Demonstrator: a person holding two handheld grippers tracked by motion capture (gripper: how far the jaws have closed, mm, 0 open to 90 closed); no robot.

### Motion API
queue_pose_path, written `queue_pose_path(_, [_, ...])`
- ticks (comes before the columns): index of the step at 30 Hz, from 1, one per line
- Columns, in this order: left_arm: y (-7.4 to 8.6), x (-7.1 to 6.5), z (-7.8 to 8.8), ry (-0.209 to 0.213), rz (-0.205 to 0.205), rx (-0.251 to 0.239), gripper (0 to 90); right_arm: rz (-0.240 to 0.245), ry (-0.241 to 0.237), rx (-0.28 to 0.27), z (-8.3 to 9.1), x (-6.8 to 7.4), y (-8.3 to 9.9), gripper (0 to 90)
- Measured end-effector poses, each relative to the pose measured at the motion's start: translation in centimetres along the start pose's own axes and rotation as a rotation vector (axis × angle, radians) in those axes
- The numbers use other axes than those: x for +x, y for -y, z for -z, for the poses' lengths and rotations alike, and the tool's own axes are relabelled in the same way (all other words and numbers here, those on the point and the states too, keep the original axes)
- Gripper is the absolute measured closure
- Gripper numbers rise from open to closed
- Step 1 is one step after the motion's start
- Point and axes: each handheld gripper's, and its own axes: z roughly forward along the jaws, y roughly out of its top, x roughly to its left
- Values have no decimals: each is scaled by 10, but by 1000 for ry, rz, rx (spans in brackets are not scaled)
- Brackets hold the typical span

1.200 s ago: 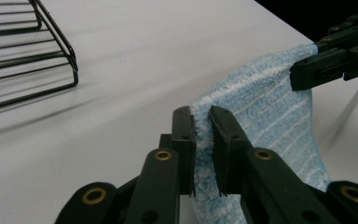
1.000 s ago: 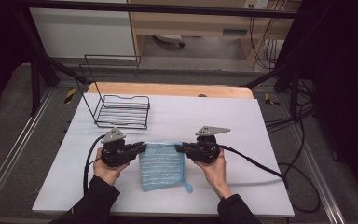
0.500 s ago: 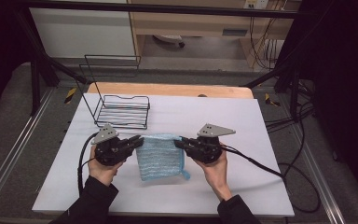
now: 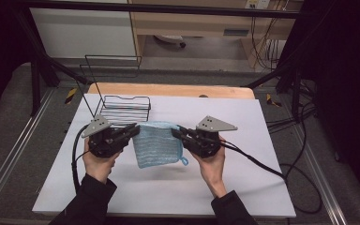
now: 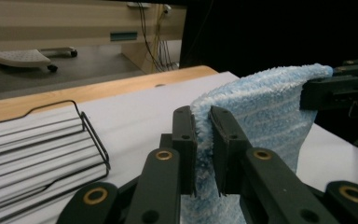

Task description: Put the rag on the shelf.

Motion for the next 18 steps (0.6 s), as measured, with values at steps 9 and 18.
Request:
queue_pose_path(9, [-18, 9, 7, -49, -9, -70, 806, 10, 38, -89, -16, 8, -15, 808])
queue_pose_path(18, [-33, 24, 19, -108, -19, -131, 809, 50, 64, -155, -36, 24, -32, 810])
